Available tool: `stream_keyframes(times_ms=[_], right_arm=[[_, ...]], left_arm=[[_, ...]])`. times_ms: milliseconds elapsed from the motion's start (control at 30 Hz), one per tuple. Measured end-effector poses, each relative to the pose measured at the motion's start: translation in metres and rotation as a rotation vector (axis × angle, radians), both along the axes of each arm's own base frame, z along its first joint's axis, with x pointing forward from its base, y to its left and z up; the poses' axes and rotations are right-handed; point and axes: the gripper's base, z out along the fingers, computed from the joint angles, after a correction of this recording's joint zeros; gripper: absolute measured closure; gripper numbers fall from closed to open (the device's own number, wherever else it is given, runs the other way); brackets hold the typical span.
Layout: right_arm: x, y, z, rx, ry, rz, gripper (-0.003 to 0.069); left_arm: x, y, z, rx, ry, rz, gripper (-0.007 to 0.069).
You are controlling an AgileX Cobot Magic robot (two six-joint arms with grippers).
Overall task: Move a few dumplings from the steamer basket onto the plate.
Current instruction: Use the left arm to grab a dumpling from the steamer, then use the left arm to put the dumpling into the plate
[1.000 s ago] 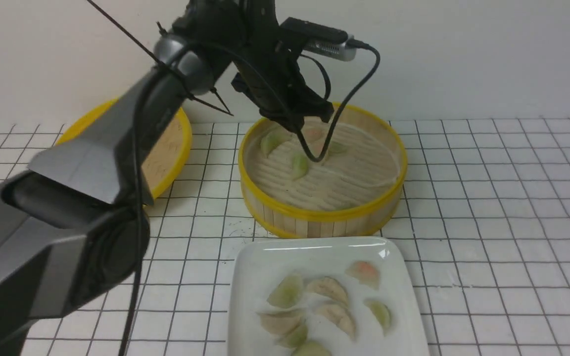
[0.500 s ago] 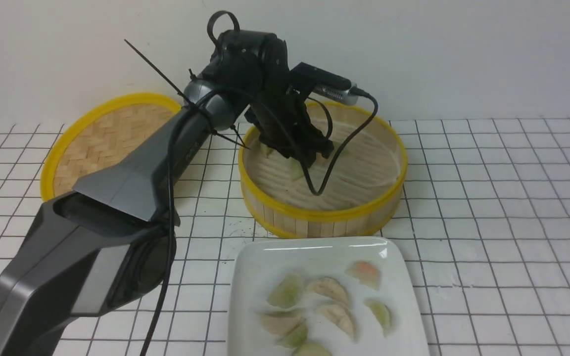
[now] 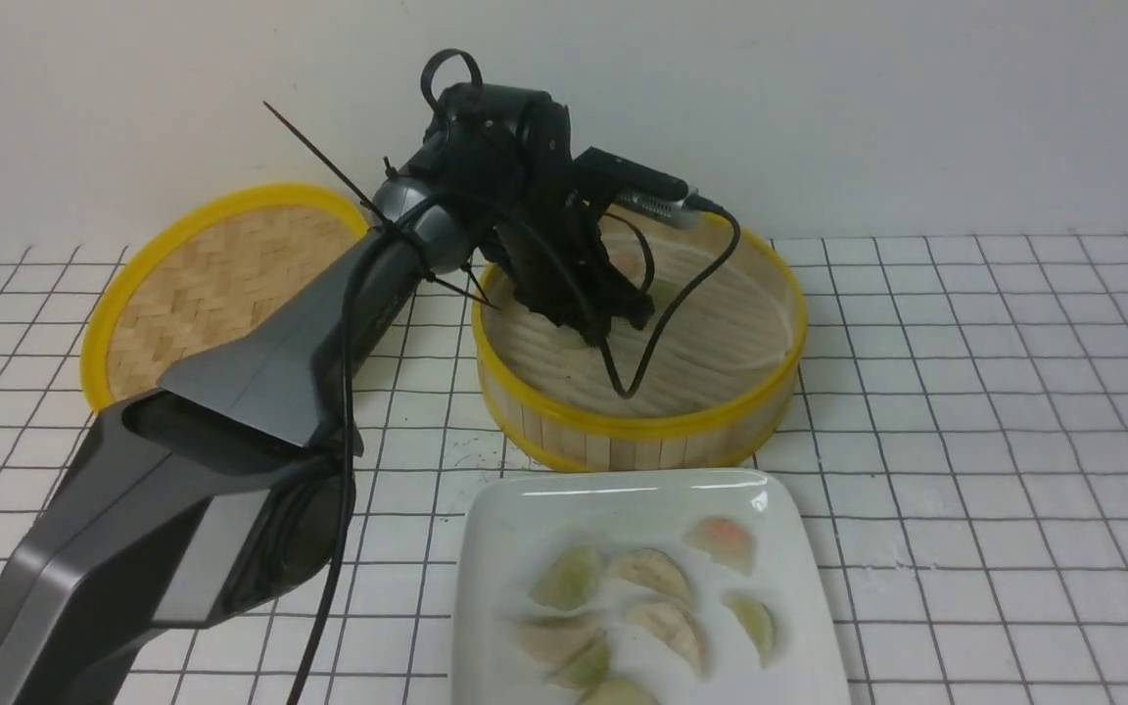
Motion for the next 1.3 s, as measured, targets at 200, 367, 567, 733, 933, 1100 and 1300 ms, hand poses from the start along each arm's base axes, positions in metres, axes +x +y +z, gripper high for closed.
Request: stream_keyframes(times_ms=[200, 367, 567, 733, 933, 1100, 1300], right_arm=[[0.000, 0.000, 0.000, -0.002, 0.003, 0.003, 0.0669], [0.000, 0.000, 0.000, -0.002, 0.003, 0.004, 0.0669], [0.000, 0.000, 0.000, -0.003, -0.002, 0.004, 0.0669], [0.005, 0.000, 0.003, -0.010, -0.062, 0.016, 0.0669], [0.035, 0.009, 0.014, 0.050, -0.080, 0.079, 0.0669], [0.076, 0.021, 0.019, 0.121, -0.060, 0.179, 0.0669], [0.143, 0.034, 0.025, 0.159, -0.051, 0.270, 0.0669]], left_arm=[[-0.033, 0.014, 0.126, -0.110, -0.159, 0.034, 0.0430], [-0.080, 0.033, 0.176, -0.133, -0.130, 0.038, 0.0430], [-0.151, 0.054, 0.123, -0.020, 0.182, 0.027, 0.0430], [-0.183, 0.052, 0.053, 0.077, 0.412, -0.024, 0.0430], [-0.175, 0.042, 0.014, 0.083, 0.402, -0.042, 0.0430], [-0.166, 0.038, -0.002, 0.073, 0.373, -0.029, 0.0418], [-0.161, 0.036, -0.006, 0.060, 0.343, -0.021, 0.0229]])
